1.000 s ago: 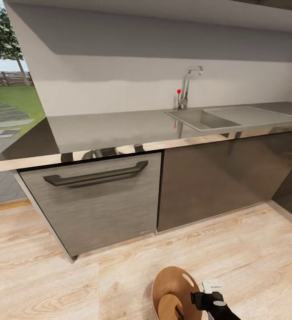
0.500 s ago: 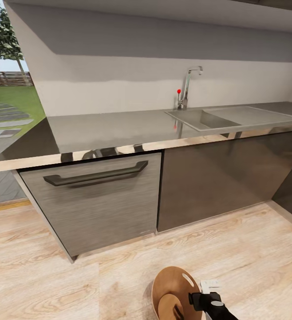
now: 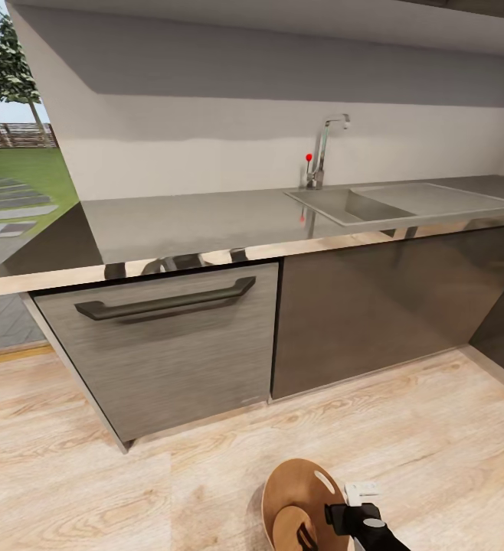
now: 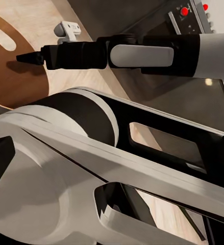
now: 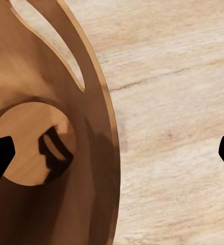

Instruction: Put the three can of soda from the living room inside the tash can in the kitchen.

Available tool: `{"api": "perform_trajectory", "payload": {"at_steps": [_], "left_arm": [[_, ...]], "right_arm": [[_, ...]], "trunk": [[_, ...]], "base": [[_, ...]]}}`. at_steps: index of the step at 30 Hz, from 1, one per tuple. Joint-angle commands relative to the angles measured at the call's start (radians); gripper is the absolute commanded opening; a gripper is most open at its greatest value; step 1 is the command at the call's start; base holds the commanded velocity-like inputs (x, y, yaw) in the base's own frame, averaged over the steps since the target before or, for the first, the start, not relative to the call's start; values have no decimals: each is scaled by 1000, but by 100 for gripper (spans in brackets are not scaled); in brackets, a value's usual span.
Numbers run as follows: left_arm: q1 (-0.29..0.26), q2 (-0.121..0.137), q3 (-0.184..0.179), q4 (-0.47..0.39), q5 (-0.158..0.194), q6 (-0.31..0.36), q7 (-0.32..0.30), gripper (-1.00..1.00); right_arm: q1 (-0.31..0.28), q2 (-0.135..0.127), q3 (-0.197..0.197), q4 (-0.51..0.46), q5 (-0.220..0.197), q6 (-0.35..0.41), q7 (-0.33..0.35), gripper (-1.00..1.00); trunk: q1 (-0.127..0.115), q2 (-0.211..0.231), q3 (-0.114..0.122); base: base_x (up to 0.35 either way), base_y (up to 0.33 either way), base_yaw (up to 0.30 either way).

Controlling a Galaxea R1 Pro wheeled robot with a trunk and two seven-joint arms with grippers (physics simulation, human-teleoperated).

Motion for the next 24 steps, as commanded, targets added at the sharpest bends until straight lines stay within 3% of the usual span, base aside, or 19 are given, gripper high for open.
{"api": "perform_trajectory", "payload": {"at_steps": [1,24], "left_arm": [[0,0,0,0,0,0,0,100],[0,0,0,0,0,0,-1,100]], "right_arm": [[0,0,0,0,0,0,0,100],[0,-1,0,0,0,-2,1,100]], "trunk": [[0,0,0],[0,0,0]], "base": [[0,0,0],[0,0,0]]}}
